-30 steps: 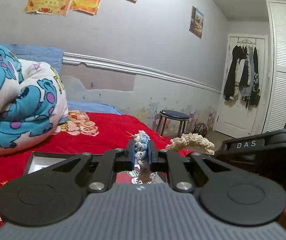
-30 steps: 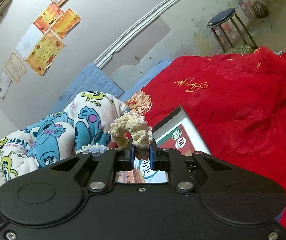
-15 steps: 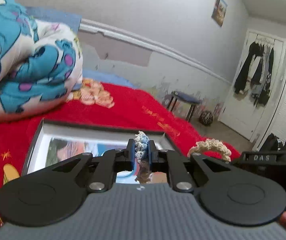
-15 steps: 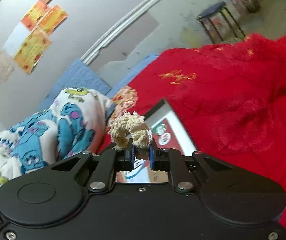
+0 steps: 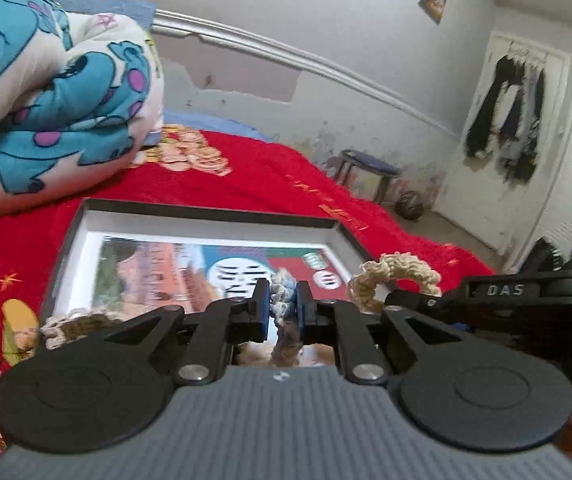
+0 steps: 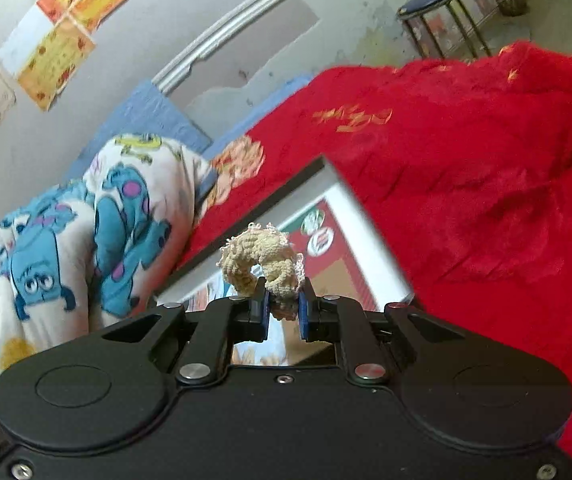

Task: Organize objects
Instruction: 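Lift both held scrunchies and carry them over the box, then open both tools to release the scrunchies into the box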

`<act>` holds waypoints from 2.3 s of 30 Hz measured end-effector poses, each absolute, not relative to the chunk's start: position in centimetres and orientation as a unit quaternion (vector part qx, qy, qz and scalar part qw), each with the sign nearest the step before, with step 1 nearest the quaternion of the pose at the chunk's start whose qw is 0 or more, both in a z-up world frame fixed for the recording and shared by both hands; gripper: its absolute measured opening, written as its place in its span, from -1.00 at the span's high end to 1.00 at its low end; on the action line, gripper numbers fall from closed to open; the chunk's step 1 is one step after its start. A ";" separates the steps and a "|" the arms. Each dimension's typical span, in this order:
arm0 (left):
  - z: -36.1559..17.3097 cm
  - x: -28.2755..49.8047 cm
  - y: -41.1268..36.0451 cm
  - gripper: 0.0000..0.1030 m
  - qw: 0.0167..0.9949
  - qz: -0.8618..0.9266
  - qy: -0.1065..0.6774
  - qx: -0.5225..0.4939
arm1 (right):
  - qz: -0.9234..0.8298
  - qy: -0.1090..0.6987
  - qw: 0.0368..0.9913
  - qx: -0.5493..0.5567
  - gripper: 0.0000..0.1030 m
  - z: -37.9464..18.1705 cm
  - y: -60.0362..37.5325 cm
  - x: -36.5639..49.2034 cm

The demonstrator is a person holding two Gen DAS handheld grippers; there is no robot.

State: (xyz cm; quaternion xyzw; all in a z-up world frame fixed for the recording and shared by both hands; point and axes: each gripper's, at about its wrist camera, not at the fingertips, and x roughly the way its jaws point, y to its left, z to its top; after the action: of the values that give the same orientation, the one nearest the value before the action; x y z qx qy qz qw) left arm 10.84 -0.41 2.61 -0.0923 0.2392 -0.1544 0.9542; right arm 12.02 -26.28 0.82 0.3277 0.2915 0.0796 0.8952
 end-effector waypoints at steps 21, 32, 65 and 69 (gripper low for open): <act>1.5 10.9 -1.0 0.62 0.949 -0.150 0.264 -0.082 | 0.090 0.330 0.884 0.318 0.72 -0.5 -24.3 12.5; 0.8 11.4 -1.1 0.58 0.948 -0.127 0.283 -0.069 | 0.082 0.337 0.883 0.318 0.72 -0.5 -24.7 12.7; 3.3 10.2 -0.1 -0.04 0.959 -0.114 0.246 -0.077 | 0.074 0.371 0.859 0.345 0.47 1.2 -25.3 11.8; 4.7 9.4 0.4 -0.15 0.963 -0.114 0.230 -0.075 | 0.059 0.369 0.868 0.327 0.32 1.7 -25.3 11.5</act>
State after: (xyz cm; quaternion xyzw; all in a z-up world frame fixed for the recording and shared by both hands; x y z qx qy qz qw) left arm 9.35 0.45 4.71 -0.0748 0.2304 -0.1140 0.9635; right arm 11.50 -25.25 1.72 0.3271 0.3689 0.0594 0.8680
